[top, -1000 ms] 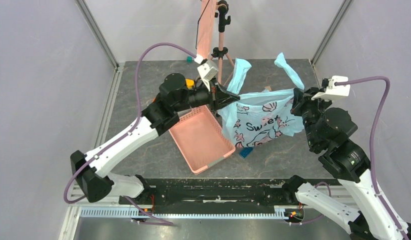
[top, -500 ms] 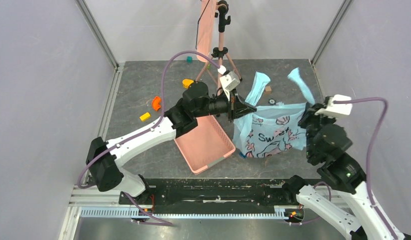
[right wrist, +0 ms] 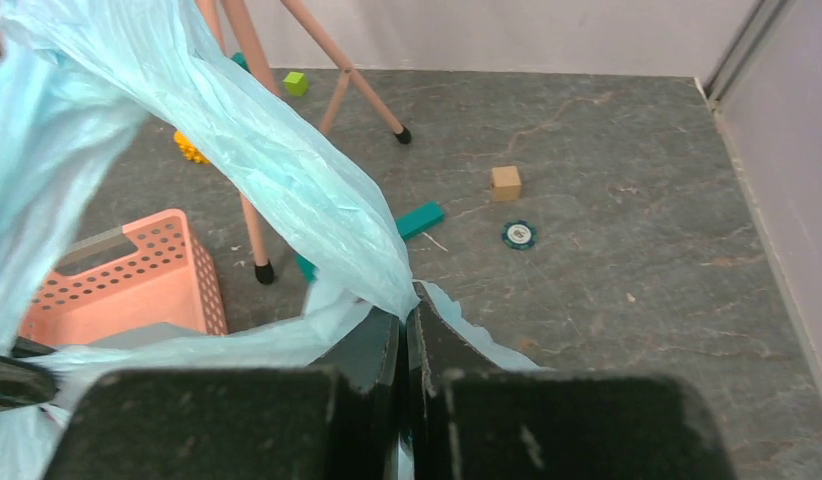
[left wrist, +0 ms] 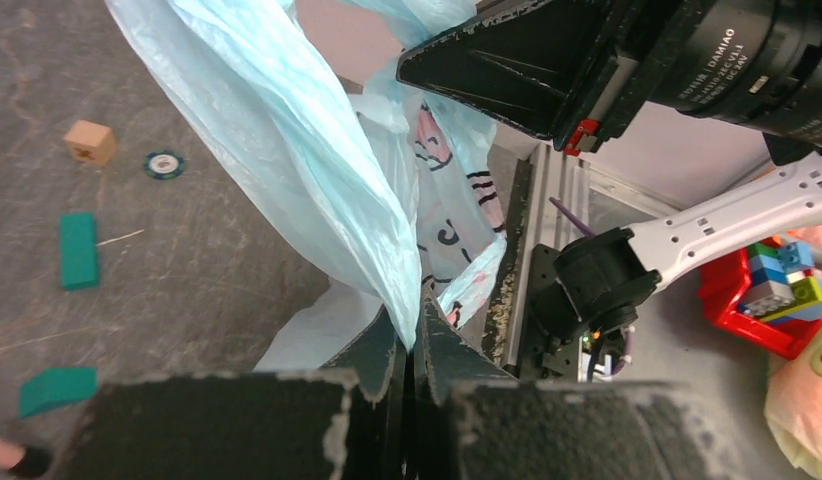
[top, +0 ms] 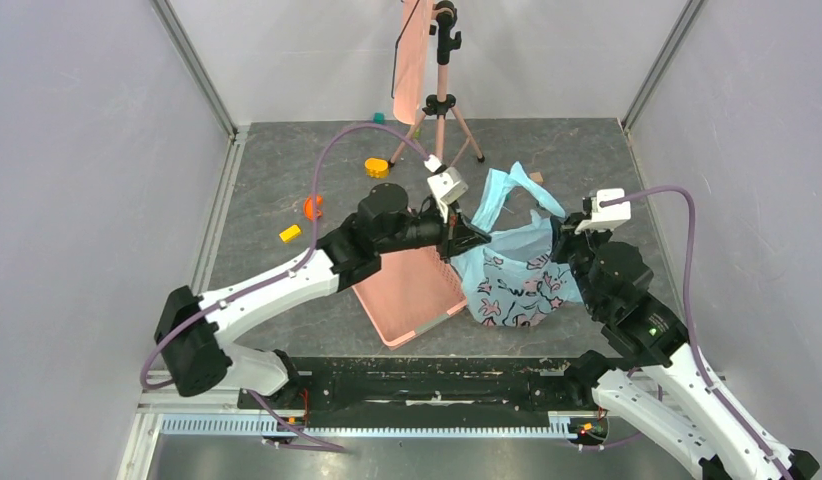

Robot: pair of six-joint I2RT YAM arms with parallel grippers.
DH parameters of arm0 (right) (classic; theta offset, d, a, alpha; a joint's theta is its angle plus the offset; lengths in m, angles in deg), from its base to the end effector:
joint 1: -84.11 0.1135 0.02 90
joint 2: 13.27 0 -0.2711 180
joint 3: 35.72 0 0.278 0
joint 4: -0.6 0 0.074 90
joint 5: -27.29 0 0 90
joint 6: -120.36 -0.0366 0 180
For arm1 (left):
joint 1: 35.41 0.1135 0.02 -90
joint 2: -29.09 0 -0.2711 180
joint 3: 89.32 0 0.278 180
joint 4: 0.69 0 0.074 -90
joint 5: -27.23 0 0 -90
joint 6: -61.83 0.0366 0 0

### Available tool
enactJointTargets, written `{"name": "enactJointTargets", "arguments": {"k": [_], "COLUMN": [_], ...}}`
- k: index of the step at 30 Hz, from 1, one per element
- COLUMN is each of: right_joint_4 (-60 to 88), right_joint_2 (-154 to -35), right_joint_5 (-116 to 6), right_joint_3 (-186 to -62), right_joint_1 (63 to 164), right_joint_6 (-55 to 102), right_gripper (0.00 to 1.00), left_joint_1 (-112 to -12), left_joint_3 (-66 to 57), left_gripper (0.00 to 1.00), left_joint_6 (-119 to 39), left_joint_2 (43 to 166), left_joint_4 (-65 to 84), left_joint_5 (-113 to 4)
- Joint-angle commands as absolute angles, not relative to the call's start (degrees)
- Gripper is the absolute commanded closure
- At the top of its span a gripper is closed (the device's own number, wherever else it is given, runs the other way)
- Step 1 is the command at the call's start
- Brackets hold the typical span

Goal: Take the fake fruits out of the plastic bag

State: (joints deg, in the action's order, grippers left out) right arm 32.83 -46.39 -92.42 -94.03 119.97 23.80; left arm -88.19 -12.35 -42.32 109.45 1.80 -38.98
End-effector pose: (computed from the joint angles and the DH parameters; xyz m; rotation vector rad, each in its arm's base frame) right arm 0.1318 0.0729 0.3670 -0.0426 1.6783 0.1186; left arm 0.2054 -0.2948 0.3533 0.9112 1.5735 -1.2027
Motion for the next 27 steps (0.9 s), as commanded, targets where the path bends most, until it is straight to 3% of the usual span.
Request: {"name": "enactJointTargets", "arguments": {"k": [1,11,15,21,27], "right_joint_4": [28.45,28.17,28.99,31.58,32.25], "right_joint_2": [-46.32,-46.43,-47.12,-47.49,-46.01], "right_joint_5": [-89.47,-88.53,-89.39,-88.38,-76.33], "right_joint_3": [-92.8,-91.76,-92.46,-96.08,-100.89], "right_joint_1": [119.97,119.96,119.97,119.97,119.97], "right_joint_6": [22.48,21.83,21.77,22.85,24.56], "right_gripper": [0.99,0.95,0.9,0.47,0.3], "left_joint_1": [-87.91,-86.5,-86.39,-86.39,-86.39], "left_joint_3": [-14.51,-20.38,-21.31,-20.5,-18.85], "left_gripper": [0.98,0.98,0.98,0.98,0.98], "left_joint_6": [-36.28,-34.15,-33.97,-35.84,-37.6], "left_joint_2": [102.82,98.26,97.16,97.72,100.45], "left_joint_4": [3.53,5.28,5.27,2.82,1.36], "left_joint_5": [-44.07,-47.2,-47.83,-45.58,-43.15]}}
